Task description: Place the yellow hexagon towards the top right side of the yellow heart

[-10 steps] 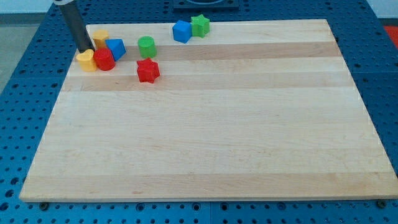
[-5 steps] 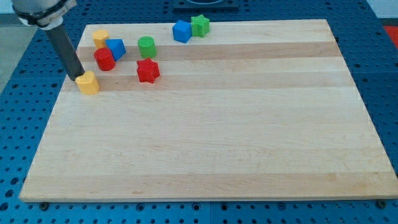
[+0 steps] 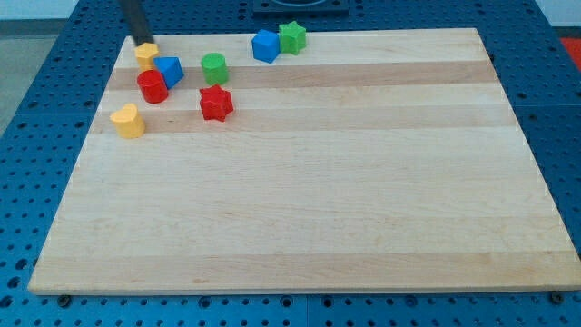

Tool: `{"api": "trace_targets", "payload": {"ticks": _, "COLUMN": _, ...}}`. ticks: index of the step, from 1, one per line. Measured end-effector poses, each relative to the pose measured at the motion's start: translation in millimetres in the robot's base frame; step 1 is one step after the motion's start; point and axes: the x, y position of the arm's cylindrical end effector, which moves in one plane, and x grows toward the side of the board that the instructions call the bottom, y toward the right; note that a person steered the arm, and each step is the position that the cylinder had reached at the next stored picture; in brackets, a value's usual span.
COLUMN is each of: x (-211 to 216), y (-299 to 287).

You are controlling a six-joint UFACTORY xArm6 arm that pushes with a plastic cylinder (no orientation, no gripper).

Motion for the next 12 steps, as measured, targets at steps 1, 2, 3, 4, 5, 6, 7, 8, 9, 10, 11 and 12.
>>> {"api": "trace_targets", "payload": {"ticks": 1, "x": 3, "y": 18}}
{"api": "trace_targets", "payload": {"ticks": 2, "x": 5, "y": 1}}
{"api": "trace_targets", "payload": {"ticks": 3, "x": 21, "y": -15}}
{"api": "trace_targets", "payload": {"ticks": 4, "x": 32, "y": -2}}
{"api": "trace_targets", "payload": {"ticks": 5, "x": 34, "y": -2}}
{"api": "trace_targets", "payload": {"ticks": 6, "x": 39, "y": -13}}
{"api": "trace_targets", "payload": {"ticks": 7, "x": 55, "y": -23}}
{"api": "trace_targets", "payload": {"ticks": 8, "x": 88, "y": -23}}
{"api": "trace_targets", "payload": {"ticks": 9, "x": 112, "y": -23}}
{"api": "trace_targets", "payload": {"ticks": 10, "x": 139, "y": -23}}
{"api": "trace_targets", "payload": {"ticks": 11, "x": 152, "y": -23}}
{"api": "trace_targets", "payload": {"ticks": 12, "x": 147, "y": -23}}
